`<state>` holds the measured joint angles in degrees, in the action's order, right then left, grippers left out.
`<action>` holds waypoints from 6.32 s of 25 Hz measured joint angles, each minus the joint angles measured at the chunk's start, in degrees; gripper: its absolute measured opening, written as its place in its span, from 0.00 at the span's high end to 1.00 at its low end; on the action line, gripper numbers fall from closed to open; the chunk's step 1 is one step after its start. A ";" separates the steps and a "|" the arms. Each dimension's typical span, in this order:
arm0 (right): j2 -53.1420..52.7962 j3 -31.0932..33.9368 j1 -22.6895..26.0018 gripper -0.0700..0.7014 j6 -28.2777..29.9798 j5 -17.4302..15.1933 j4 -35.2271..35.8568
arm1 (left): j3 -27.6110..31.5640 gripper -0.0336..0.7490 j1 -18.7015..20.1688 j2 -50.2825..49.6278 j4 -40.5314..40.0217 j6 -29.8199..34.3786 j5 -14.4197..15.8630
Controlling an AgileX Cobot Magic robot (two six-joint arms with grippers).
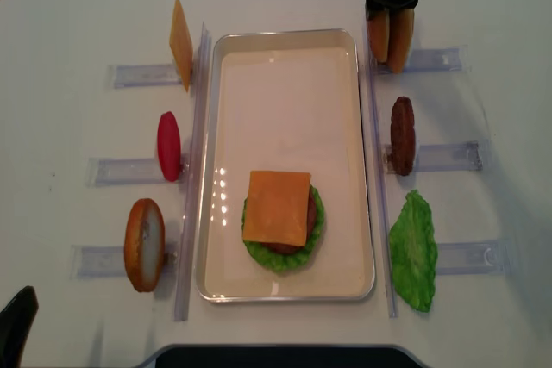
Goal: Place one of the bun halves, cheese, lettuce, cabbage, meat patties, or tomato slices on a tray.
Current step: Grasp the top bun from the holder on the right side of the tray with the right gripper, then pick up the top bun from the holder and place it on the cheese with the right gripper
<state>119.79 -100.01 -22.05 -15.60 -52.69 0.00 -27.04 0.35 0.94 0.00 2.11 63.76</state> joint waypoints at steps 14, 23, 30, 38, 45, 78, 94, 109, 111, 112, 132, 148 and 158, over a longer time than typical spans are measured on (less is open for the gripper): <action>-3.41 0.00 0.00 0.60 -0.10 -2.56 3.99 | 0.00 0.14 0.00 0.00 0.00 0.00 0.00; -6.95 0.00 0.00 0.60 -0.10 -7.78 8.16 | 0.00 0.14 0.00 0.00 0.00 0.00 0.00; -12.09 0.00 0.05 0.60 2.31 -14.59 11.50 | 0.00 0.14 0.00 0.00 0.00 0.04 0.00; -18.74 0.00 -1.37 0.60 6.46 -16.55 17.57 | 0.00 0.14 0.00 0.00 0.00 0.04 0.00; -27.23 9.77 -6.94 0.60 7.81 -9.78 19.68 | 0.00 0.14 0.00 0.00 0.00 0.04 0.00; -38.12 45.35 -13.98 0.60 45.08 10.80 68.73 | 0.00 0.14 0.00 0.00 0.00 0.29 0.00; -24.52 45.37 -13.98 0.60 62.23 7.99 83.21 | 0.00 0.14 0.00 0.00 0.00 0.29 0.00; -20.16 45.37 -10.68 0.60 65.41 5.65 84.00 | 0.00 0.14 0.00 0.00 0.00 0.29 0.00; -19.84 45.37 -10.10 0.60 65.54 4.57 84.00 | 0.00 0.14 0.00 0.00 0.00 0.29 0.00; -19.54 45.37 -9.96 0.60 65.54 3.88 84.00 | 0.00 0.14 0.00 0.00 0.00 0.29 0.00; -15.82 45.37 -9.54 0.60 65.59 0.91 83.95 | 0.00 0.14 0.00 0.00 0.00 0.29 0.00; -15.82 45.37 -8.18 0.60 65.59 0.01 83.95 | 0.00 0.14 0.00 0.00 0.00 0.29 0.00; -15.82 45.37 -8.18 0.56 65.59 0.06 83.41 | 0.00 0.14 0.00 0.00 0.00 0.29 0.00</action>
<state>103.97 -54.65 -30.23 49.98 -52.63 83.41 -27.04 0.35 0.94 0.00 2.40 63.76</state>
